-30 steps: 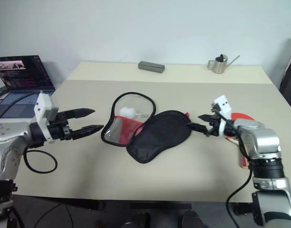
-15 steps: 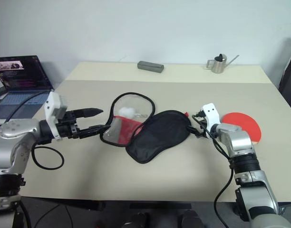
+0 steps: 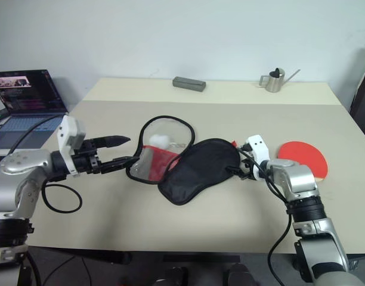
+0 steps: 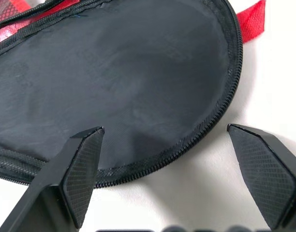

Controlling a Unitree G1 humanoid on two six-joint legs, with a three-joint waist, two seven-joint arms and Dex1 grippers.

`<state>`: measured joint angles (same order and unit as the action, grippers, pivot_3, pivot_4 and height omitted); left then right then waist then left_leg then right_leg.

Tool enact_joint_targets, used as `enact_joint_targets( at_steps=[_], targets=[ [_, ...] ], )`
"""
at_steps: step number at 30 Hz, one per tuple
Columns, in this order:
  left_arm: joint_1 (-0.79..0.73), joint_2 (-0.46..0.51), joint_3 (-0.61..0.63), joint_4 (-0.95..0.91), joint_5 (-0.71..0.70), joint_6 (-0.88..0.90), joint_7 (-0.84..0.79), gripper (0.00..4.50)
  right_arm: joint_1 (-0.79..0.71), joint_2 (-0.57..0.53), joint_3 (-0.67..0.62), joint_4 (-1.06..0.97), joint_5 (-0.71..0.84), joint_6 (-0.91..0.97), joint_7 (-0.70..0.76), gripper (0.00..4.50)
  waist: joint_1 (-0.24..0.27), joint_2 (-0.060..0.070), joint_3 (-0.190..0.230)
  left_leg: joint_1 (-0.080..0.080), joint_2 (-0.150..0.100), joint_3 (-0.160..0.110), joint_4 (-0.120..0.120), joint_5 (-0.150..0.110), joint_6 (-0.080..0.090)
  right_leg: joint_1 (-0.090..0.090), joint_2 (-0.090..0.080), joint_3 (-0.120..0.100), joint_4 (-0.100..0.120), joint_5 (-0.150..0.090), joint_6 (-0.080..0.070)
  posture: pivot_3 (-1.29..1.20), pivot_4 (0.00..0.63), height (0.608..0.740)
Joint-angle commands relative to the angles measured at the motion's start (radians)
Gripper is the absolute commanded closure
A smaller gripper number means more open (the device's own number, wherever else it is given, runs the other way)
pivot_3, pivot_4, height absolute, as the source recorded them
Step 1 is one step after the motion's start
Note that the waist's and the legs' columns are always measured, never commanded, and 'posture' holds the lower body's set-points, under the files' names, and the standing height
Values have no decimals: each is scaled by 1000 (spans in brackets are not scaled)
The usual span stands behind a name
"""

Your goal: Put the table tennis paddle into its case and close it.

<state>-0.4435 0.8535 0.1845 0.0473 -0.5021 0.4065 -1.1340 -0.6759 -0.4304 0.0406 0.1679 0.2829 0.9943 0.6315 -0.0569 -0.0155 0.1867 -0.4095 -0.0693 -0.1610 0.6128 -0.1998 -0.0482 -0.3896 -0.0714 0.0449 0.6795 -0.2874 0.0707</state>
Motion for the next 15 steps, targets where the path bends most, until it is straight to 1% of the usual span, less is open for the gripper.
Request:
enact_joint_targets(
  at_steps=[1, 8, 15],
  targets=[
    [-15, 4, 16, -21, 0, -14, 7, 604, 23, 5, -26, -49, 46, 93, -7, 36, 0, 0, 0, 0, 0, 0, 0, 0, 0, 0, 0, 0, 0, 0, 0, 0, 150, 740],
    [-14, 3, 16, -21, -1, -16, 13, 604, 26, 81, -112, -110, 154, 295, -37, 36, -1, -1, 0, 0, 1, 0, 0, 0, 0, 0, 1, 0, 0, 0, 0, 0, 150, 740],
    [-11, 2, 16, -20, 3, -19, 15, 604, 10, 170, -197, -78, 177, 343, -116, 36, -4, -1, -1, 2, 3, 2, -1, 0, 0, 0, 2, 0, 0, 0, 0, 0, 150, 740]
  ],
)
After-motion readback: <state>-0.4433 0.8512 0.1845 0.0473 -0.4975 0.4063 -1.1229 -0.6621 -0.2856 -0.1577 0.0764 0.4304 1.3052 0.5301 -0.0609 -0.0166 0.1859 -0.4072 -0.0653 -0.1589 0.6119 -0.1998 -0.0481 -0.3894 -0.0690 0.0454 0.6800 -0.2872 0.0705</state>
